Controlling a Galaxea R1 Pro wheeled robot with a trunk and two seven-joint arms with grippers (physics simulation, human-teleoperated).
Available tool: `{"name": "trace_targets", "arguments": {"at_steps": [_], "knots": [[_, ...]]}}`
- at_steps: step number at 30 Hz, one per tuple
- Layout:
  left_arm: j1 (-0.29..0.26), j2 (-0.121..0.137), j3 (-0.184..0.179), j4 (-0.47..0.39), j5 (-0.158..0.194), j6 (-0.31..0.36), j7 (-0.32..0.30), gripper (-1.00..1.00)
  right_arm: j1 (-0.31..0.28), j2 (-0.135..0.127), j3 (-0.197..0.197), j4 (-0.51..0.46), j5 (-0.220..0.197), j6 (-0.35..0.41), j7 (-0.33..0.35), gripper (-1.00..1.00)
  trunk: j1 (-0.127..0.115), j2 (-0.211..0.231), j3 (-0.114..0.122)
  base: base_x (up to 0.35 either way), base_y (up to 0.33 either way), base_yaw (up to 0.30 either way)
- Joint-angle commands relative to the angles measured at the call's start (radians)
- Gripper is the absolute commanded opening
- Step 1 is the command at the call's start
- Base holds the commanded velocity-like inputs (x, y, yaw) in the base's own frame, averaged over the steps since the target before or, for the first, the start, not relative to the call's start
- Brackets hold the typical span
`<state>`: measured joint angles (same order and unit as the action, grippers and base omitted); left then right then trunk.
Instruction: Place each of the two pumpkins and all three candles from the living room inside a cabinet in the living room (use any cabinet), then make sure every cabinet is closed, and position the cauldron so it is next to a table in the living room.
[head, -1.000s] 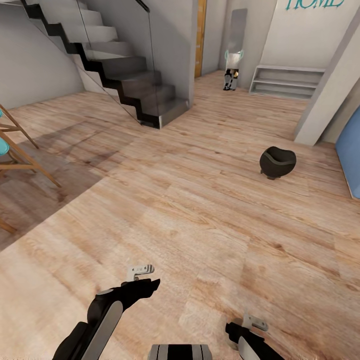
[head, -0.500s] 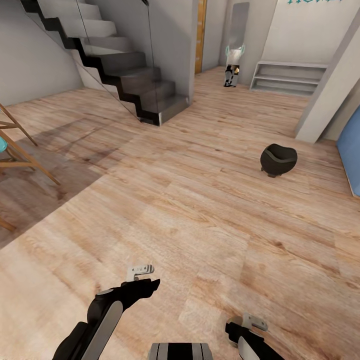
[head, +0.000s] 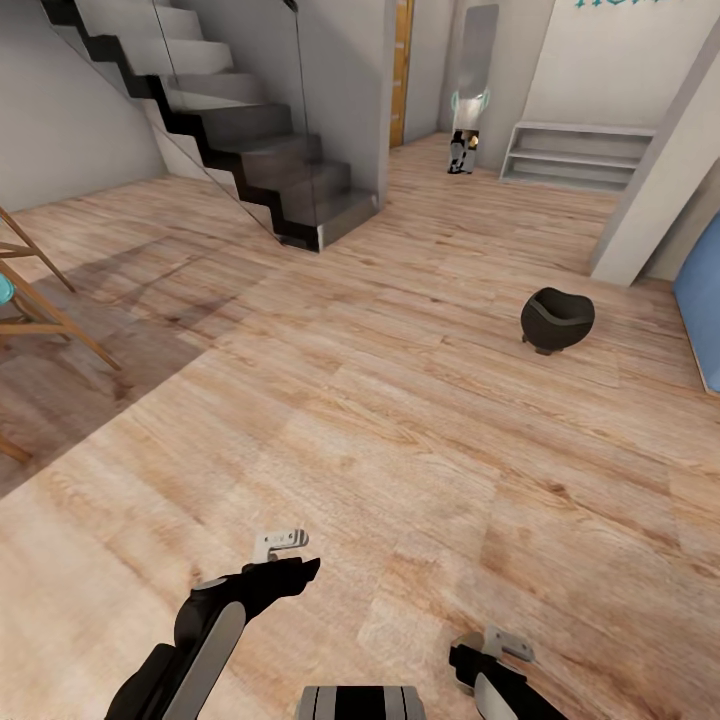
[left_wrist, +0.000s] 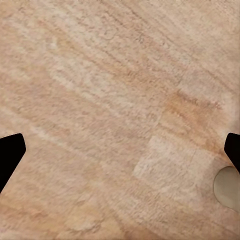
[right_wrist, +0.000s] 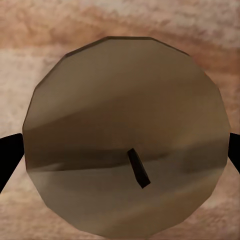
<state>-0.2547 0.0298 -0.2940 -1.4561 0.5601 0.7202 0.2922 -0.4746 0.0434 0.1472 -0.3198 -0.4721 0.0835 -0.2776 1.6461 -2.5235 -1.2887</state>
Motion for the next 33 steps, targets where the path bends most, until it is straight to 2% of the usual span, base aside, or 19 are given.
{"name": "trace_targets", "arguments": {"at_steps": [1, 21, 33], "knots": [[-0.001, 0.001, -0.002, -0.001, 0.011, 0.002, 0.010, 1.00, 0.000, -0.001, 0.009, -0.002, -0.008, 0.005, -0.008, -1.00, 0.000, 0.000, -0.001, 0.000, 0.000, 0.000], [0.000, -0.001, -0.002, -0.001, 0.011, 0.001, 0.010, 1.00, 0.001, 0.000, 0.008, -0.002, -0.008, 0.005, -0.008, -1.00, 0.000, 0.000, -0.001, 0.000, 0.000, 0.000], [0.000, -0.001, -0.002, -0.003, 0.011, 0.002, 0.010, 1.00, 0.001, 0.000, 0.010, -0.002, -0.008, 0.005, -0.007, -1.00, -0.006, 0.002, 0.046, 0.000, 0.000, 0.000]]}}
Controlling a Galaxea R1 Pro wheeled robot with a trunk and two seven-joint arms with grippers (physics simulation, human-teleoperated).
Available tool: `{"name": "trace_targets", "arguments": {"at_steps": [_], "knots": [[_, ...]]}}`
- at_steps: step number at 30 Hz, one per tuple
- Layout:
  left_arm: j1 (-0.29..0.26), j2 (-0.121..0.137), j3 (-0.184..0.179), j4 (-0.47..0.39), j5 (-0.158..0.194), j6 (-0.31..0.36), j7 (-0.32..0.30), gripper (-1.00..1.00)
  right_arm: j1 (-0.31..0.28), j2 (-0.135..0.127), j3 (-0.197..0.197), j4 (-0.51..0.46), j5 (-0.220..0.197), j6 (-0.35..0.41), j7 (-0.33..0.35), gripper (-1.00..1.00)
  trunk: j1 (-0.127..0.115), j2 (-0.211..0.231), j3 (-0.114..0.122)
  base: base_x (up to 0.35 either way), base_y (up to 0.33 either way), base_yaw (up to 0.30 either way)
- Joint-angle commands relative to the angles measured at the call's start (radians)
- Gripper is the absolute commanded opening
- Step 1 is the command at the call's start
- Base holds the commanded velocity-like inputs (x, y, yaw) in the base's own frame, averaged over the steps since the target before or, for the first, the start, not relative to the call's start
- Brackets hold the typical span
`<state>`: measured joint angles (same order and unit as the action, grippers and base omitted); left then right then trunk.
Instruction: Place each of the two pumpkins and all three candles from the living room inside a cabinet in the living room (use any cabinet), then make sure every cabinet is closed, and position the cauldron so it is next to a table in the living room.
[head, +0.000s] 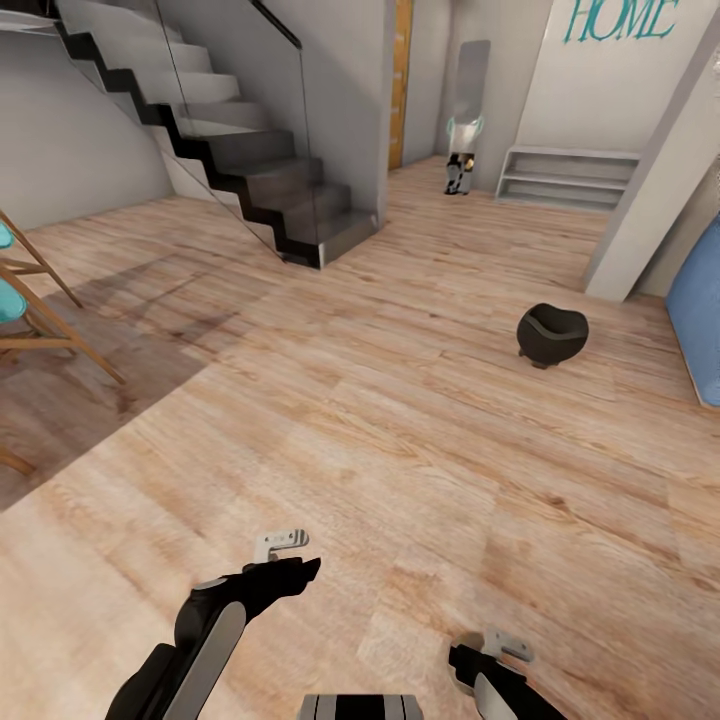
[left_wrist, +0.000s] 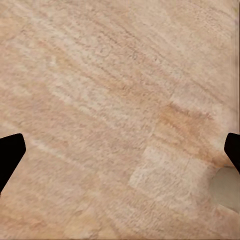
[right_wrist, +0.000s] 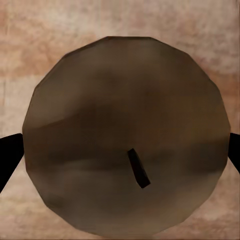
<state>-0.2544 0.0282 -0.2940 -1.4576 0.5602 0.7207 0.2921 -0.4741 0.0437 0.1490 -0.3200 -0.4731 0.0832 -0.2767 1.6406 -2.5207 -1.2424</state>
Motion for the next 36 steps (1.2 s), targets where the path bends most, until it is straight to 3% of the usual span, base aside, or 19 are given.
{"name": "trace_targets", "arguments": {"at_steps": [1, 14, 25, 36], "knots": [[-0.001, 0.001, -0.002, -0.001, 0.010, 0.002, 0.010, 1.00, 0.000, -0.001, 0.008, -0.002, -0.007, 0.005, -0.008, -1.00, -0.001, 0.000, 0.003, 0.000, 0.000, 0.000], [-0.002, -0.001, -0.002, 0.009, 0.008, -0.002, 0.015, 1.00, 0.000, -0.002, 0.010, -0.006, -0.007, 0.003, -0.007, -1.00, -0.006, 0.003, 0.053, 0.000, 0.000, 0.000], [-0.002, -0.005, -0.003, 0.009, 0.010, -0.004, 0.100, 1.00, 0.002, -0.005, 0.003, -0.007, -0.007, 0.002, -0.008, -1.00, -0.011, 0.006, 0.096, 0.000, 0.000, 0.003], [-0.002, -0.007, -0.002, 0.011, 0.010, -0.005, 0.111, 1.00, 0.002, -0.005, 0.001, -0.007, -0.008, 0.003, -0.009, -1.00, -0.016, 0.008, 0.135, 0.000, 0.000, 0.222]]}}
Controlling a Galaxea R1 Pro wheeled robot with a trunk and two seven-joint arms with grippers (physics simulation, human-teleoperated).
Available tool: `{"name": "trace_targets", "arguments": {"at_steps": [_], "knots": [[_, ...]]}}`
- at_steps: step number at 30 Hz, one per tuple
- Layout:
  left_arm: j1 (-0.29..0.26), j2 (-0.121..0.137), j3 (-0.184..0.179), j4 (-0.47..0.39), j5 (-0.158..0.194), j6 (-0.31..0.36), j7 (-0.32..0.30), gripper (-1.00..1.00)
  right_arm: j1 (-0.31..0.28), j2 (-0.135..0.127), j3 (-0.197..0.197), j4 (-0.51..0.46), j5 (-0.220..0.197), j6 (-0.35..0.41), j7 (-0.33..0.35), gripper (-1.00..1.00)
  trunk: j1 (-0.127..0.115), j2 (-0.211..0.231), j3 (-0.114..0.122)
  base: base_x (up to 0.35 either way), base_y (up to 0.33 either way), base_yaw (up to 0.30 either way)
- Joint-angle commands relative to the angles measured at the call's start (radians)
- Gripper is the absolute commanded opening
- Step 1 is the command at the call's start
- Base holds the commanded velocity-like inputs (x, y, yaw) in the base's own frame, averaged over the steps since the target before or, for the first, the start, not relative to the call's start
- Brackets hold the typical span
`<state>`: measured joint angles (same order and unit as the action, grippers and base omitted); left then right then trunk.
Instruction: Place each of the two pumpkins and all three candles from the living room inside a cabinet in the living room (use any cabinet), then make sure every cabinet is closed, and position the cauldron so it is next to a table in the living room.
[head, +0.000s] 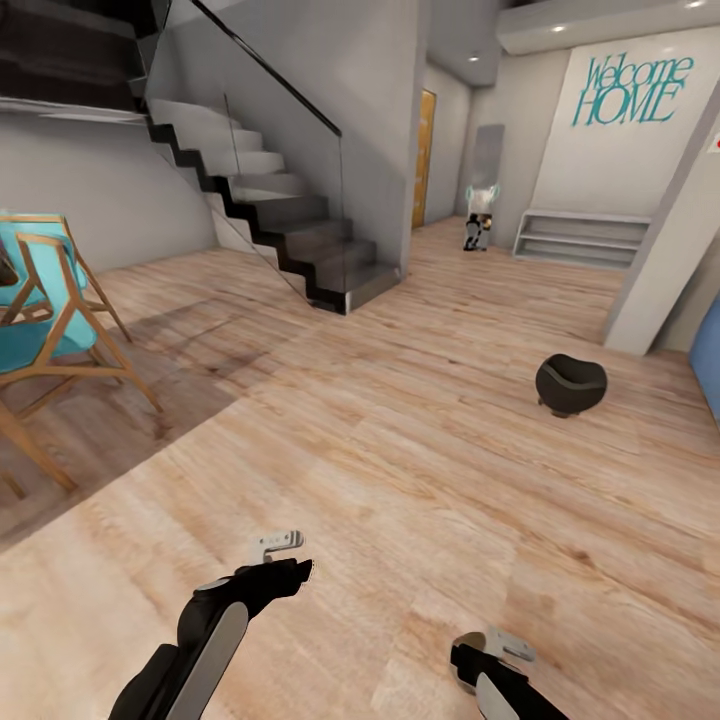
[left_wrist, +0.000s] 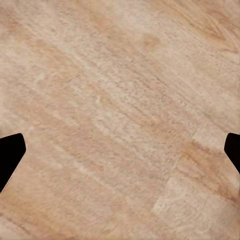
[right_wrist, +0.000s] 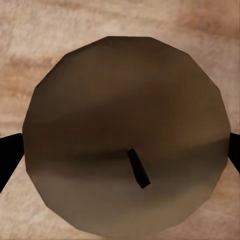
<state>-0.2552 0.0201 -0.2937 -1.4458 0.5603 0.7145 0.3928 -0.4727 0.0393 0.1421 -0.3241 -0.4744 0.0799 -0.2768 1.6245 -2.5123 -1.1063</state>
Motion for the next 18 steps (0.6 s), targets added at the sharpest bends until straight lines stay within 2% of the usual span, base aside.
{"name": "trace_targets", "arguments": {"at_steps": [1, 9, 18], "knots": [[-0.001, 0.001, -0.002, -0.001, 0.010, 0.001, 0.010, 1.00, 0.000, -0.001, 0.008, -0.002, -0.007, 0.006, -0.009, -1.00, -0.001, 0.000, 0.003, 0.000, 0.000, 0.272], [-0.001, 0.000, -0.002, -0.001, 0.013, 0.000, 0.011, 1.00, 0.000, -0.001, 0.008, -0.001, -0.007, 0.006, -0.009, -1.00, -0.004, 0.002, 0.030, -0.035, 0.040, 0.276], [-0.001, 0.000, -0.001, -0.001, 0.018, -0.001, 0.011, 1.00, 0.000, 0.000, 0.008, 0.000, -0.007, 0.006, -0.009, -1.00, -0.008, 0.004, 0.060, -0.195, 0.185, 0.276]]}}
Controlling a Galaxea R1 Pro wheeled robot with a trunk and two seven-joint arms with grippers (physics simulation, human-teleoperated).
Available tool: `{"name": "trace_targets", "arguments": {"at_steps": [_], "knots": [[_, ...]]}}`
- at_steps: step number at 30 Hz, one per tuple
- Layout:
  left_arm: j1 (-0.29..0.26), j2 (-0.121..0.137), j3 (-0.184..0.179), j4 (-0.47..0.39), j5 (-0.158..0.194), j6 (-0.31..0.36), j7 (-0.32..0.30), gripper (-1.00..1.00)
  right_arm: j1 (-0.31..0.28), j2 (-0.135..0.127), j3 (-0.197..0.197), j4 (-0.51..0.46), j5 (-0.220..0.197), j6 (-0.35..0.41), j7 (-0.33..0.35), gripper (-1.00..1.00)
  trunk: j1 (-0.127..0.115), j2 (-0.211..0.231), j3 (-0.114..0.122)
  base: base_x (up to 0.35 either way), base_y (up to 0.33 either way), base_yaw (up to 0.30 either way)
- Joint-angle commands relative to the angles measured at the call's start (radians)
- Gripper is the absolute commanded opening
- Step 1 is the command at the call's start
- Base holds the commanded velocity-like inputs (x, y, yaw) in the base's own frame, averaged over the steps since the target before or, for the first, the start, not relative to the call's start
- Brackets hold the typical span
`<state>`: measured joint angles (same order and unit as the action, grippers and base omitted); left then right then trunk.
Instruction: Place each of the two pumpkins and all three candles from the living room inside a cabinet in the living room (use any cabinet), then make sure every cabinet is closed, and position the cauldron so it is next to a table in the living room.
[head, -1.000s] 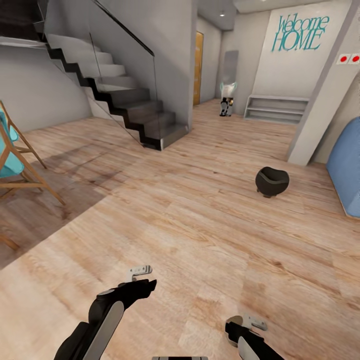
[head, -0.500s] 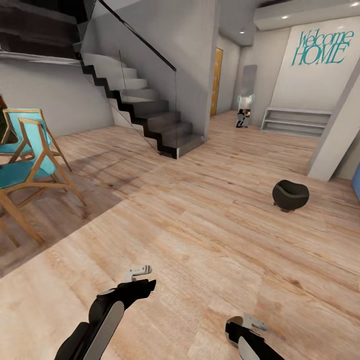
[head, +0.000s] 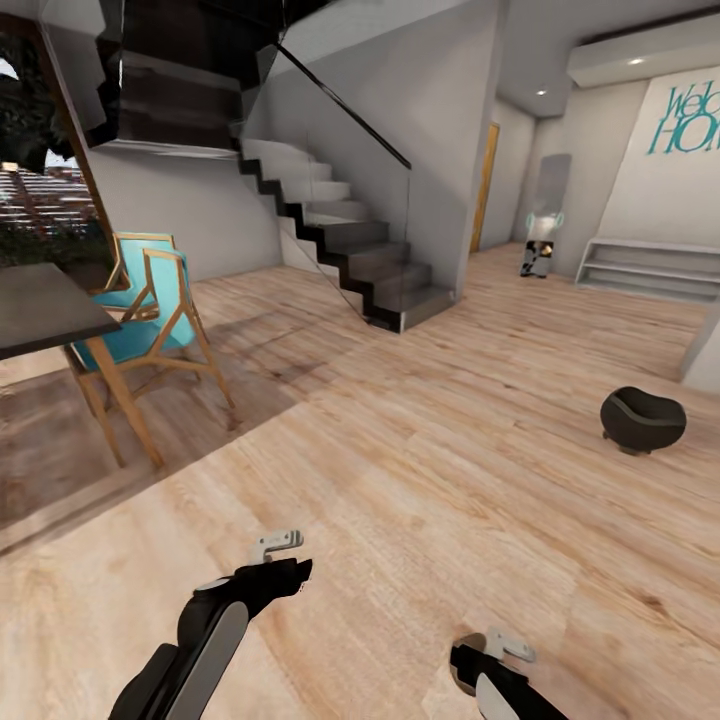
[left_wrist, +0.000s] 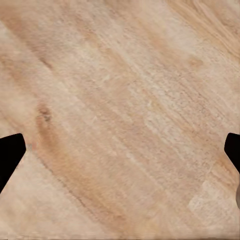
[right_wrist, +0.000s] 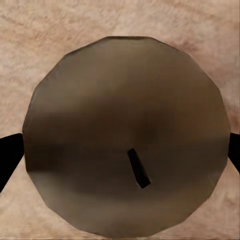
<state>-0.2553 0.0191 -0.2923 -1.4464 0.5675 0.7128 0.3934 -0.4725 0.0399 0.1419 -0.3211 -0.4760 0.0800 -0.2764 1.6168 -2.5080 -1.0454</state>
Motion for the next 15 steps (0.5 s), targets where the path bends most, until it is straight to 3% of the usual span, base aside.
{"name": "trace_targets", "arguments": {"at_steps": [1, 15], "knots": [[-0.001, 0.001, -0.002, -0.001, 0.011, 0.001, 0.010, 1.00, 0.000, -0.001, 0.009, -0.003, -0.006, 0.006, -0.009, -1.00, -0.001, 0.000, 0.003, -0.189, 0.191, 0.276], [-0.001, 0.000, -0.004, -0.001, 0.009, 0.001, 0.011, 1.00, 0.000, 0.001, 0.010, -0.001, -0.006, 0.006, -0.009, -1.00, -0.007, 0.003, 0.049, -0.029, 0.031, 0.275]]}}
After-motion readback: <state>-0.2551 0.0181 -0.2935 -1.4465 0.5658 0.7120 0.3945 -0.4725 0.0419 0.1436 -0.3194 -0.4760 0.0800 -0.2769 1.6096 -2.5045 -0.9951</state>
